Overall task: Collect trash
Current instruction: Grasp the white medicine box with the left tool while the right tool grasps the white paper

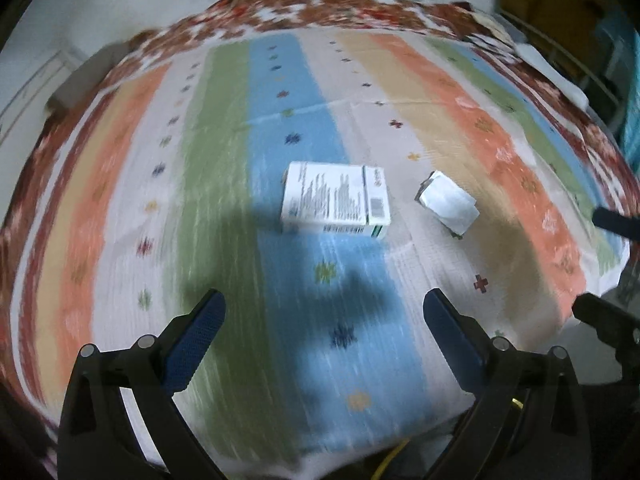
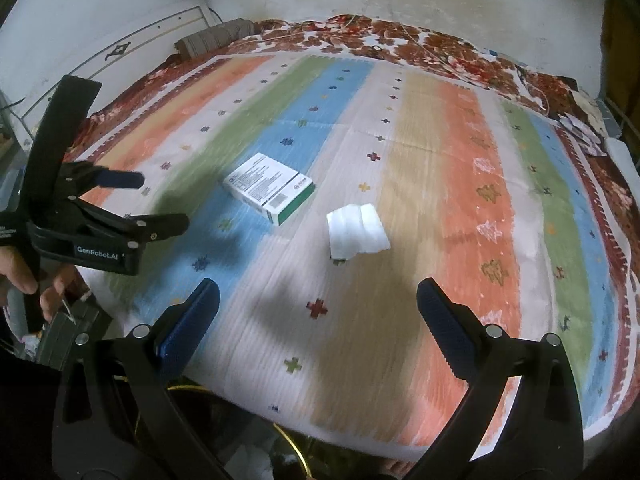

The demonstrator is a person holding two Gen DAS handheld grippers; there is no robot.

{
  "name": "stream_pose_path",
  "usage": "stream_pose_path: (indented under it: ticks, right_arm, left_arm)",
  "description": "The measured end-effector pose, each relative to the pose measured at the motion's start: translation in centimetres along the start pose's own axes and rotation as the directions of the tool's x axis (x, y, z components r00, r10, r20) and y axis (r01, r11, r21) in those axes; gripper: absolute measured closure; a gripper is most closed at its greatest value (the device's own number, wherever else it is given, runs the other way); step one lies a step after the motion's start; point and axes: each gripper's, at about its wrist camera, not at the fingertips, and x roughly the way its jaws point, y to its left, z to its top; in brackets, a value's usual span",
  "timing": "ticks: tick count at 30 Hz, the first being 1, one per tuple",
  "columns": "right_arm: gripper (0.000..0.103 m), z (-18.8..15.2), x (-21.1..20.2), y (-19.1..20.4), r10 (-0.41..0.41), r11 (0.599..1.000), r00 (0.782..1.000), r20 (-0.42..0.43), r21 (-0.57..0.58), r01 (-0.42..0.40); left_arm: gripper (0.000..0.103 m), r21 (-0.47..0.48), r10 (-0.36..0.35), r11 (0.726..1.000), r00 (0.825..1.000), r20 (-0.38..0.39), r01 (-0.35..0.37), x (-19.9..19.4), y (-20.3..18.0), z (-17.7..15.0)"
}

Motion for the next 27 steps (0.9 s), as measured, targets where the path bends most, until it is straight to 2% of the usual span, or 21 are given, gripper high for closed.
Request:
stream_pose_path:
  ticks: [6,10,12,14,17,23,27]
  right_arm:
    - [0.009,1.2,2.9,-1.0,-0.004,1.0,1.0,-0.018,0.014,0.005]
    - [0.009,1.8,4.9,-2.1,0.002,0.999,0.999,-0.035,0.034,-0.001]
    - [0.009,2.0,6.3,-2.9,-0.006,0.999,0.999,-0.053,0.041,0.008]
    - [0.01,2.1,7.5,-3.7,-0.002,0.998,0.998,-0.071,0.055,0.006]
    - [0.012,2.2,8.9,-4.6,-0.001,0.998,0.996,-0.084,0.058,0.005]
    - [0.019,2.9,11.0,-5.2,0.033,0.999,0.995,-0.099,0.043,-0.029]
    - [0.028,3.4,12.4,-5.3,0.054,0.998,0.991,-0.119,0.038,-0.05]
  left_arm:
    - [0.006,0.179,-0.018,0.984,1.0,-0.02,0.022,2.2,0.2,2.1]
    - [0.006,0.316,-0.041,0.947,0.998,-0.036,0.051,3.6,0.1,3.3]
    - [0.006,0.401,-0.047,0.914,0.997,-0.058,0.066,4.4,-0.6,3.7]
    - [0.006,0.494,-0.044,0.866,0.996,-0.08,0.078,5.3,-1.4,4.0]
    - [0.006,0.578,-0.044,0.809,0.992,-0.116,0.103,6.7,-2.3,4.9]
    - [0.006,0.702,-0.044,0.693,0.982,-0.185,0.164,8.9,-3.7,6.6]
    - [0.006,0.748,-0.053,0.628,0.971,-0.234,0.214,10.1,-4.5,7.6]
